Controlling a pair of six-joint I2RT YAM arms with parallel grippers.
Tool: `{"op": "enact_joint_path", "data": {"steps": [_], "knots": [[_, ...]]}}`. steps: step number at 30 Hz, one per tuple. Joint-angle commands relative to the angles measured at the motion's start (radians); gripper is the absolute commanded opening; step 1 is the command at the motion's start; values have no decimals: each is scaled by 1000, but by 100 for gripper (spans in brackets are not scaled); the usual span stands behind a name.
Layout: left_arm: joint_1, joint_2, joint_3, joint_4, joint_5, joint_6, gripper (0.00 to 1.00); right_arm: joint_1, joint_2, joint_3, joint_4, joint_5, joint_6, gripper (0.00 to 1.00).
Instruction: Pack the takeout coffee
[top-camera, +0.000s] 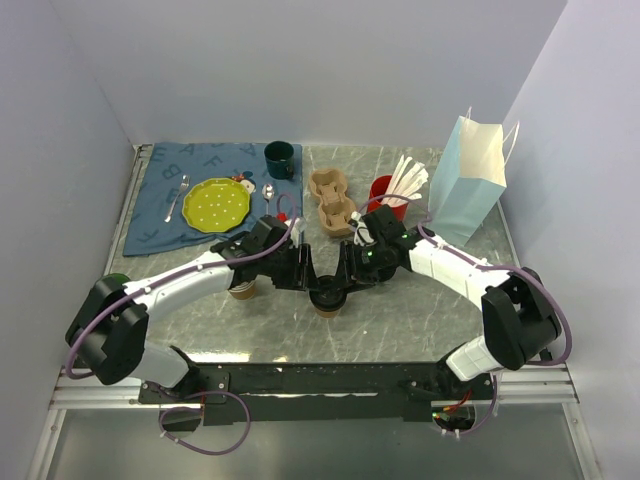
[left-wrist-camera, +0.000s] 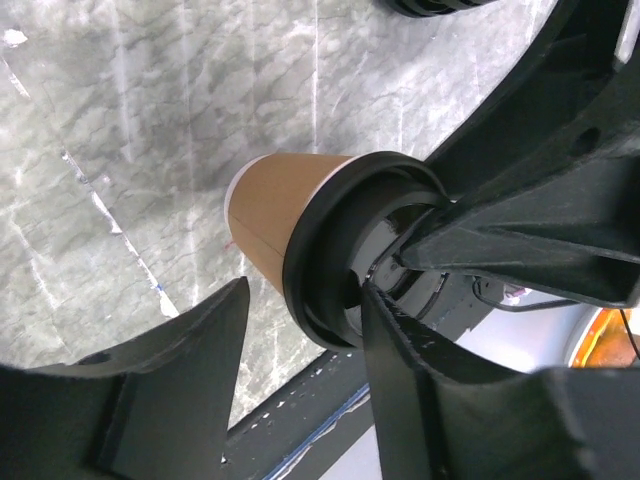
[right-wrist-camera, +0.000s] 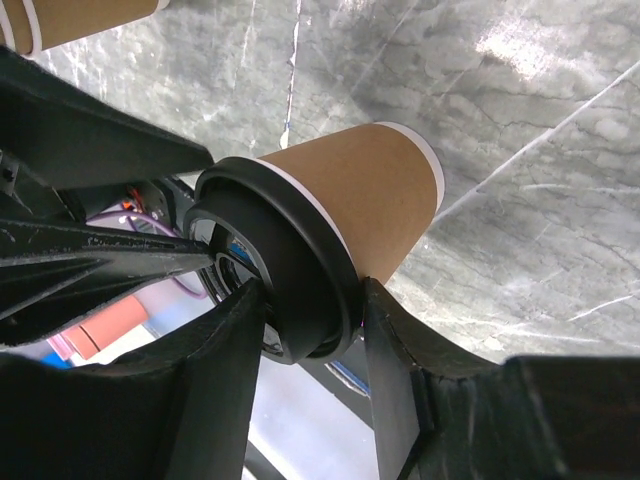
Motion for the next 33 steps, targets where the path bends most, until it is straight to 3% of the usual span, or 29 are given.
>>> {"op": "enact_joint_path", "data": {"steps": [1,9,19,26,33], "knots": [[-15,5,-12,-50,-40,6,59,19,30,-49,12,79,-13,45],[-15,20,59,-32,36,2,70,19,27,-23,-8,84,-13,45],[-13,69,6,-16,17,3,55,16,19,43,-77,88,-23,47],[-15,72,-38,-18,-22,22,52,-45,-80,73,-123,27,-20,52],[-15,80,-56,-4,-25,14,52,-76,-137,28,-123,-23,-36,47]]}}
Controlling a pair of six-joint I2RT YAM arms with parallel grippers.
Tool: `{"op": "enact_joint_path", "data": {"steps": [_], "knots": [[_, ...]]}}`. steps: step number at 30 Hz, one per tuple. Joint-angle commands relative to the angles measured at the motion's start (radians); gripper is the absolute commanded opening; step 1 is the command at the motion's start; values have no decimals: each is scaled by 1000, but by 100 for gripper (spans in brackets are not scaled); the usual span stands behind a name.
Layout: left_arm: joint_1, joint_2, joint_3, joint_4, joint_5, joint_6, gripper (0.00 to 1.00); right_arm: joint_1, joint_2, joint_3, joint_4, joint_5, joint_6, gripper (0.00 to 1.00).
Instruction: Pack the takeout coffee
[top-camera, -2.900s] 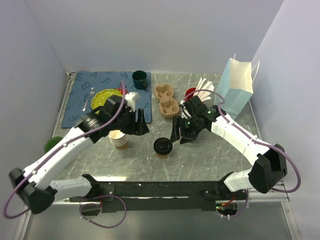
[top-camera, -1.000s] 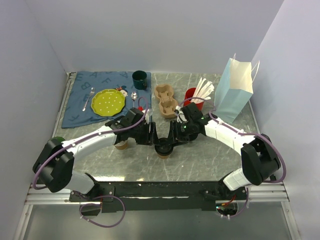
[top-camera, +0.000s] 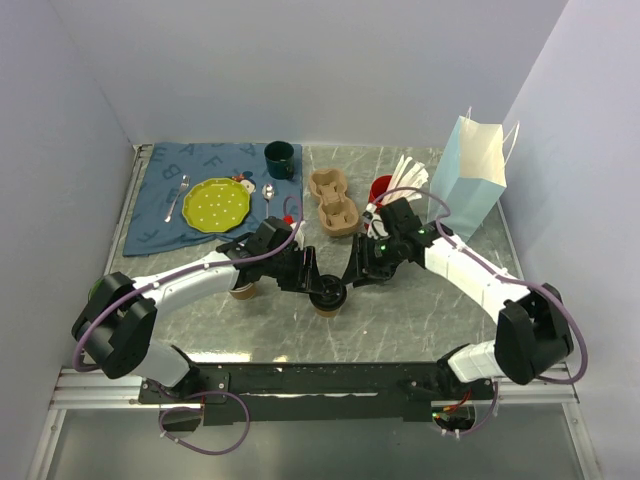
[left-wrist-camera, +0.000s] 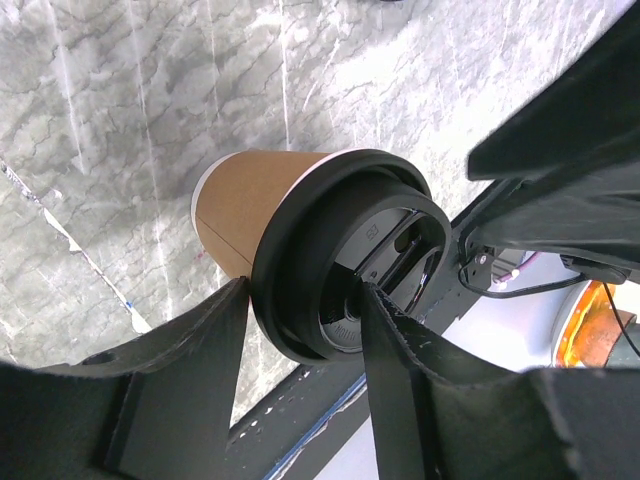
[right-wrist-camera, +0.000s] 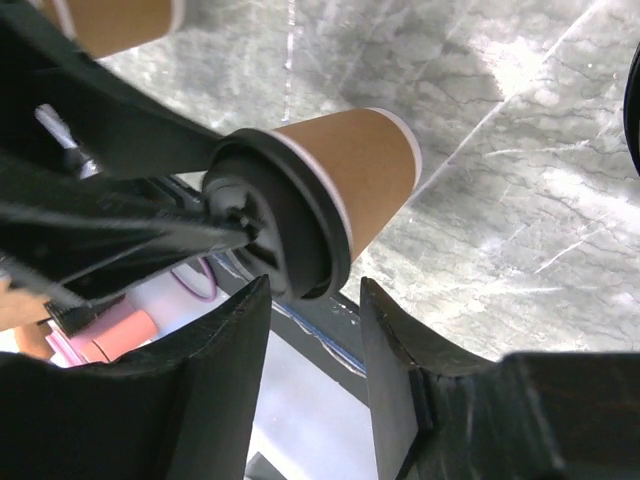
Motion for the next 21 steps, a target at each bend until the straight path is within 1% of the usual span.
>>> {"op": "enact_joint_path", "data": {"steps": [1,2,5,13,14,21], "knots": [[-5,41,-46,-62,-78,17,52,-7,-44,-15,-1,-41,-18,47],[-5,44,-45,-62,-79,18,52,-7,-43,-22,6,-44,-18,44],[-5,54,-39,-70,-81,28,52,-7,-27,-35,19,-37,-21,42],[-5,73,-38,-88,-75,64,51,-13,35,10,20,8,-38,36],[-5,75,-37,-93,-73,71,52,-13,35,11,25,11,-36,34],[-5,89,-40,-96,-70,83,51,-13,50,-8,48,23,-30,27]]}}
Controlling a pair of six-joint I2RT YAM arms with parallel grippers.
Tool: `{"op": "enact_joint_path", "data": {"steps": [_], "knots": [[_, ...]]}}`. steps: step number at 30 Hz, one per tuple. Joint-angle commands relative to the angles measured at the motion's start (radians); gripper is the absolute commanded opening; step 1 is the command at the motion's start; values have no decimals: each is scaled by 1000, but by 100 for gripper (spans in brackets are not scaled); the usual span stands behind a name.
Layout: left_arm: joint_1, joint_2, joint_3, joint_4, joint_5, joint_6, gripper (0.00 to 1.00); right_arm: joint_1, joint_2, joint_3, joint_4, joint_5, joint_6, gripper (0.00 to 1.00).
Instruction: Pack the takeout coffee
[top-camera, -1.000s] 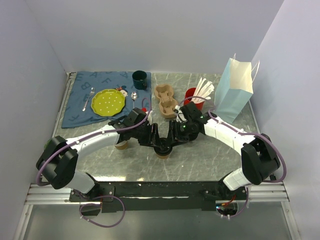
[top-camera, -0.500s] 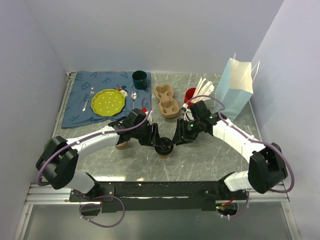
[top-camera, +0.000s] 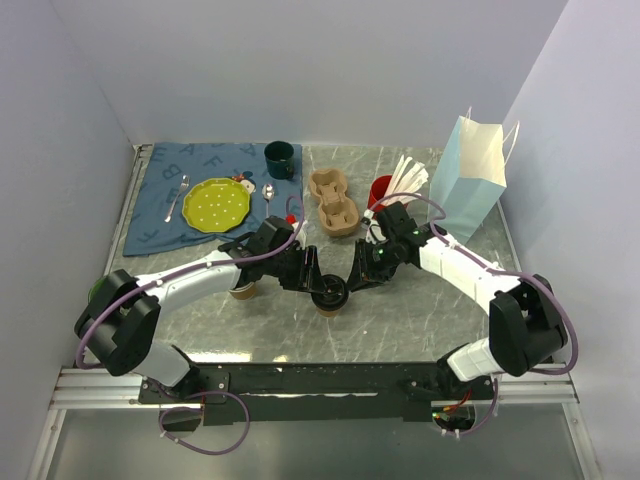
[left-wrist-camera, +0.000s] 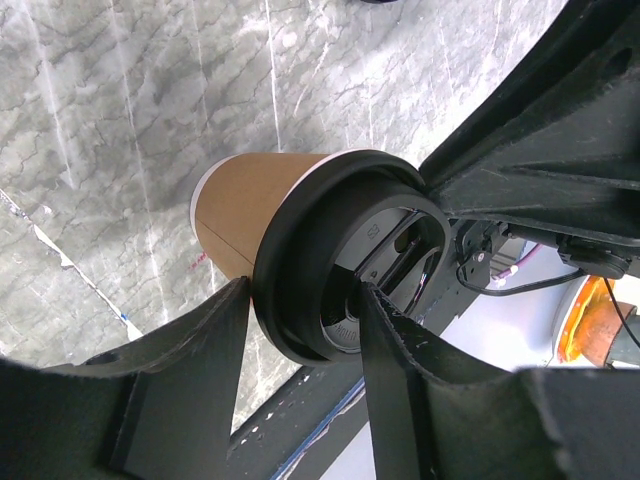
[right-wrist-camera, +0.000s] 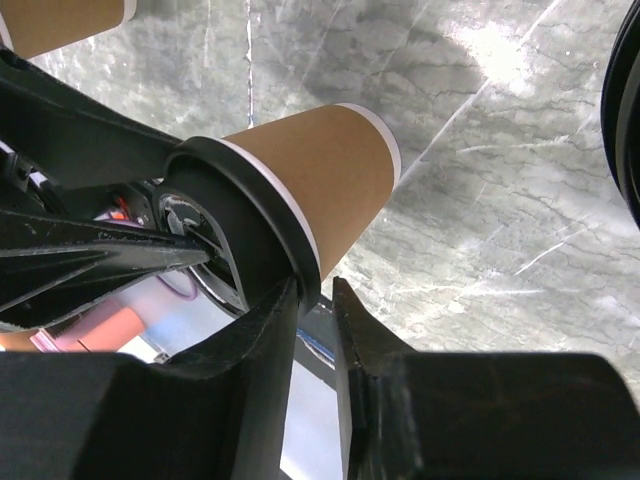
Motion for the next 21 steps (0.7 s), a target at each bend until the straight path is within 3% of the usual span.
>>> {"op": "enact_joint_path", "data": {"steps": [1,9,14,21], "knots": [[-5,69,-44,-118,-92,65,50,-8,18,14,41,20,0,26],[-5,101,-55,-109,-92,62,49,-6,21,-136,54,181,46,19],[-5,110,-61,-108,-98,71,49,-3,7,-203,94,198,65,18],[-5,131,-44,-135,-98,175,50,-14,-146,-36,-34,192,30,24]]}}
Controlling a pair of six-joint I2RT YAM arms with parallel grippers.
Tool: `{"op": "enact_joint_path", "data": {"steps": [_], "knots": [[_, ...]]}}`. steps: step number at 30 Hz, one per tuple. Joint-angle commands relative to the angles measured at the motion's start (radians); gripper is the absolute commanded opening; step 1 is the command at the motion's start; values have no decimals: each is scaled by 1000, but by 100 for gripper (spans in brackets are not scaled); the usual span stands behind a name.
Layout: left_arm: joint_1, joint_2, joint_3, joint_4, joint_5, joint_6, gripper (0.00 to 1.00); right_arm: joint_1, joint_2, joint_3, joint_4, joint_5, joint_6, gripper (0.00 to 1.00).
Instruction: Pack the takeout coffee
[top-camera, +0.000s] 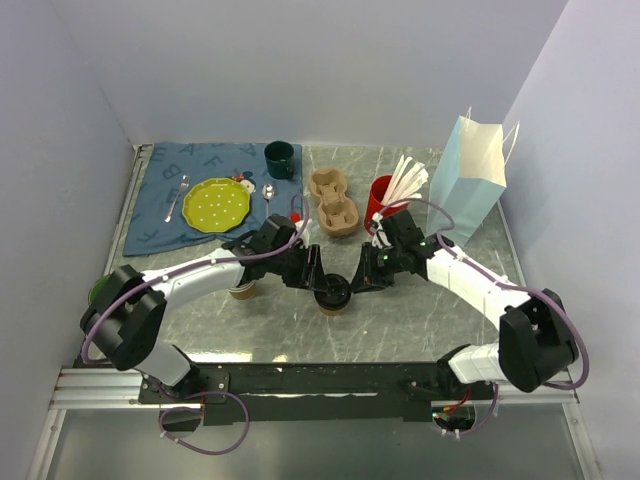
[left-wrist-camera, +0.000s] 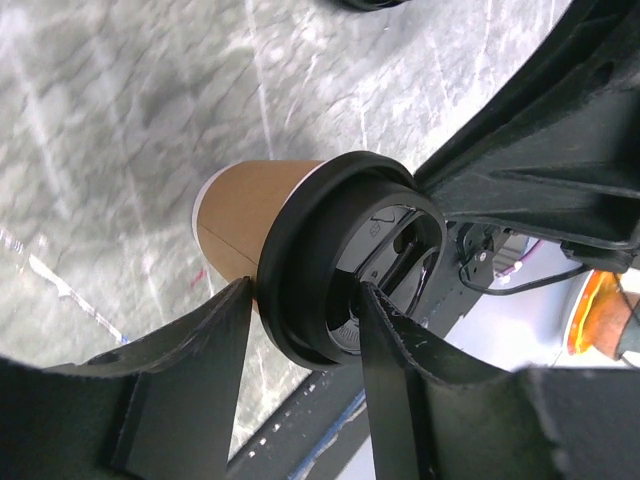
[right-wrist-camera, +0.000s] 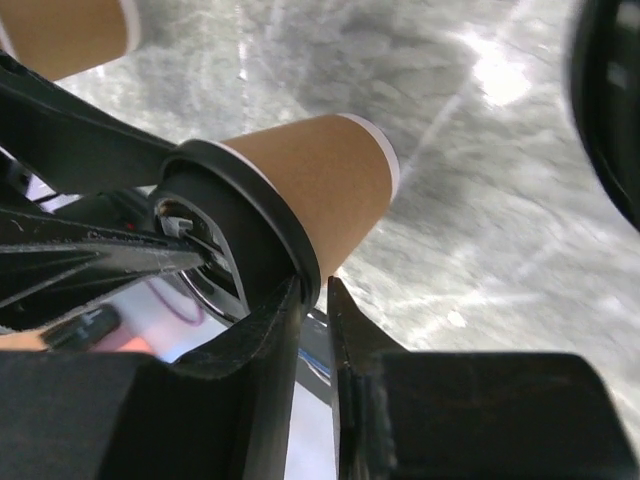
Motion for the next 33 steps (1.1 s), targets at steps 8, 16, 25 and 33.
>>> {"op": "enact_joint_path", "data": {"steps": [8,16,25,33], "knots": [[-9,113,-55,-149,-49,260,51,-79,-42,169,-185,121,-142,25],[-9,147,-24,-157,-6,292,52,-84,2,177,-147,-71,-231,26],[-9,191,14,-162,8,302,52,-82,84,212,-156,-134,-274,26],[-9,210,23,-154,22,293,51,-82,111,173,-131,-111,-278,26]]}}
